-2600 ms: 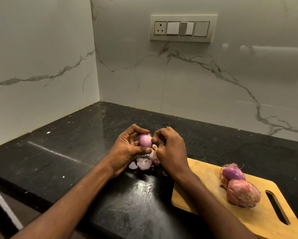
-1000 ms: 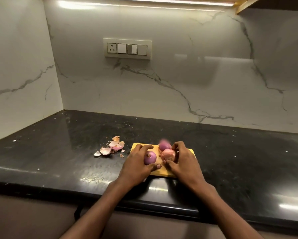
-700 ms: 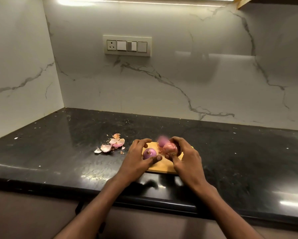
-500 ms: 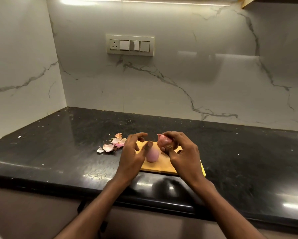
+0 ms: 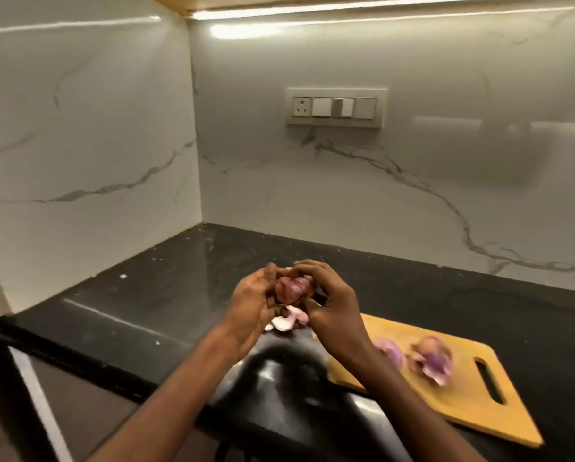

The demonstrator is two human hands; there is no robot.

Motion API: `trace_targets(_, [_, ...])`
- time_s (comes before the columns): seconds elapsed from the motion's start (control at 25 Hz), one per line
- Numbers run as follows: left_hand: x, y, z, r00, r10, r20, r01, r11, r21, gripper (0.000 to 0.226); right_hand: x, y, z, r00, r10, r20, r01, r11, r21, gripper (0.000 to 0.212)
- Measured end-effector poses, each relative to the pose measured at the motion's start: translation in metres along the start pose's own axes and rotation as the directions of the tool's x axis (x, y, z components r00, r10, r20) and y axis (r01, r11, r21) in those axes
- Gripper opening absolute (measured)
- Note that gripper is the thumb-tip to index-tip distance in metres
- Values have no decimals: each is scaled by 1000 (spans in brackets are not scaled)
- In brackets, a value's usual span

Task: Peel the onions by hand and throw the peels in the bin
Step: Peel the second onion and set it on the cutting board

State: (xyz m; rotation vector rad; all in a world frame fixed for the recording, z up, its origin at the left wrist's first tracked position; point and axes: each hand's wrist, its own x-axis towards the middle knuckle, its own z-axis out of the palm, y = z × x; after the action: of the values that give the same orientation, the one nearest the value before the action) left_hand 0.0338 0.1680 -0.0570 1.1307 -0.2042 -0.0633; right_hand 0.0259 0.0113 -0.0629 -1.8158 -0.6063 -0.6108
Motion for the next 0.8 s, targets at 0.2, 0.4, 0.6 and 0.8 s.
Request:
trace_targets(0.2, [45,6,-38,995,0,98,11,994,-110,50,41,33,30,996,73,56,-77,995,60,50])
trace_targets(0.4, [63,-27,-36,982,7,191,16,992,-122,46,36,47,29,993,110,42,-112,992,49,46])
trace_targets(0.6, [58,-30,-44,981,61,184,-61,998,-5,46,27,34,36,981,193,-16,-191,977,99,52])
trace_targets(0.8, [50,-24,-57,993,119,-4,-119,993,27,95,23,34,37,987,157,-26,-157,987,-34,29])
